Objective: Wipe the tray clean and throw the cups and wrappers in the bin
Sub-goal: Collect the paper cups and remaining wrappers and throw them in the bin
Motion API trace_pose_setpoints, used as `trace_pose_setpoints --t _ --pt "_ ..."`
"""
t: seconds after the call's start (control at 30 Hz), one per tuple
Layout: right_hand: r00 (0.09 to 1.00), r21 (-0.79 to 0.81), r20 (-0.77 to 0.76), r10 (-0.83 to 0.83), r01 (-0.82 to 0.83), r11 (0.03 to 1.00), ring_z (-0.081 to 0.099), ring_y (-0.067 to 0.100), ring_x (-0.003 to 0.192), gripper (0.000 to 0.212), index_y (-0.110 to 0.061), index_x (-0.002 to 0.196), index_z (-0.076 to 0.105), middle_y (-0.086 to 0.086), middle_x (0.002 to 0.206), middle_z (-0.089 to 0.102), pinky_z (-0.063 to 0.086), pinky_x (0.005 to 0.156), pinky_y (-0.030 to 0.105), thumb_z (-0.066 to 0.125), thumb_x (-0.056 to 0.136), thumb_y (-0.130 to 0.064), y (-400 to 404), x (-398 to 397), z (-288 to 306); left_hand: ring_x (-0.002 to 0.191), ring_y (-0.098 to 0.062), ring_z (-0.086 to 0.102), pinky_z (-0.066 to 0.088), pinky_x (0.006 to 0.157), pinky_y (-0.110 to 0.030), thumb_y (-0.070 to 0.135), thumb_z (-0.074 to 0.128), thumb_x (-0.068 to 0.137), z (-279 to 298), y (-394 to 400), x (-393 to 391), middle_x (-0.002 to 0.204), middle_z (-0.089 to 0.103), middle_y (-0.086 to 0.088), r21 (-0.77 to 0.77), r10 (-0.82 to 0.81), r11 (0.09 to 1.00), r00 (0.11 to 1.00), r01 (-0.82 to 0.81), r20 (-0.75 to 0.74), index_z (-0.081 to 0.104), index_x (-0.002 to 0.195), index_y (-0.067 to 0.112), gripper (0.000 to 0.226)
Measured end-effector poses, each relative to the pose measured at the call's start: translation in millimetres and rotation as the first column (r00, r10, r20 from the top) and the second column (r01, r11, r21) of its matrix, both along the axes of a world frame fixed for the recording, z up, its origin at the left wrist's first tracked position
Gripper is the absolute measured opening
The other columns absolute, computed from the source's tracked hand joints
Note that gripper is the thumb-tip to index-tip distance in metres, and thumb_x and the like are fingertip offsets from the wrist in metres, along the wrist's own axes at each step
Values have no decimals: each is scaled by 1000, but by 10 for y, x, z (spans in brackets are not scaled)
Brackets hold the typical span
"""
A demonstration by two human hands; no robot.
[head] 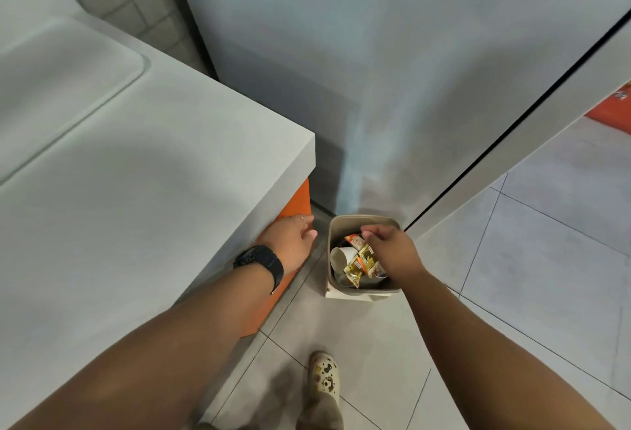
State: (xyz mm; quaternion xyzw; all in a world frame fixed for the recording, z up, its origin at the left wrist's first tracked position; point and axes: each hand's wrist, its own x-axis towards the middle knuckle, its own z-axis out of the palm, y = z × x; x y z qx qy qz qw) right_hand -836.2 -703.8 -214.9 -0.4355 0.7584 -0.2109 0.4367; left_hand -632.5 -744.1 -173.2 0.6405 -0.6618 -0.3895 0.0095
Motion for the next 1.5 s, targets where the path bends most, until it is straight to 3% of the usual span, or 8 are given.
trace_pose_setpoints --t 0.1,0.23,0.33,0.5,0.67,0.9,1.17,1.5 --pt "995 -111 100 -30 41 993 61 6 91 20 -28 107 70 -11 98 68 43 77 22 55 94 -30 -136 225 303 118 -15 55 42 104 -31 31 51 96 208 63 58 130 59 3 -57 -5 998 999 2 -50 48 136 23 40" --pt "981 -282 195 -16 71 957 65 5 94 16 -26 101 70 -11 97 72 49 82 23 59 92 -30 -326 566 763 111 -12 59 42 102 -26 29 54 94 534 175 236 125 62 3 -105 18 994 985 -36 -171 53 132 21 39" --pt "978 -411 201 49 39 911 67 5 85 11 -27 95 70 -8 91 72 49 75 20 59 92 -26 -416 856 1098 112 -9 58 39 94 -16 27 56 94 814 347 432 124 61 8 -124 29 990 963 -64 -268 57 129 21 36" --pt "946 -537 262 191 -21 843 65 0 71 11 -21 92 68 -2 81 70 51 72 19 57 94 -20 -395 1478 1573 99 -2 62 47 90 -19 26 59 91 1200 581 944 104 66 16 -177 159 952 896 -251 -414 65 112 29 22" --pt "913 -539 238 332 -161 827 68 11 80 12 -31 88 68 -3 83 71 55 82 32 59 93 -24 -295 2133 1743 92 3 60 43 80 -9 30 58 92 1479 782 1642 96 63 23 -247 269 890 879 -383 -394 65 110 32 20" --pt "821 -505 150 550 -415 757 66 9 88 13 -30 87 70 -10 87 71 54 88 32 60 90 -23 -19 3254 1777 102 -3 58 41 85 -15 31 56 93 1589 1238 2769 111 64 14 -303 440 786 833 -538 -336 64 116 28 24" --pt "714 -467 95 693 -583 665 61 -1 74 9 -28 84 70 -15 81 68 44 68 18 62 88 -28 431 4536 1760 110 -8 56 40 90 -19 34 54 93 1584 1916 4000 120 62 10 -341 596 692 770 -636 -227 61 122 24 31" --pt "622 -489 72 780 -659 571 60 0 78 6 -29 84 68 -14 88 65 41 66 14 64 88 -25 815 5874 1786 108 -10 56 38 87 -18 29 57 93 1581 2610 5354 123 59 6 -357 720 561 653 -747 -234 61 120 23 28"
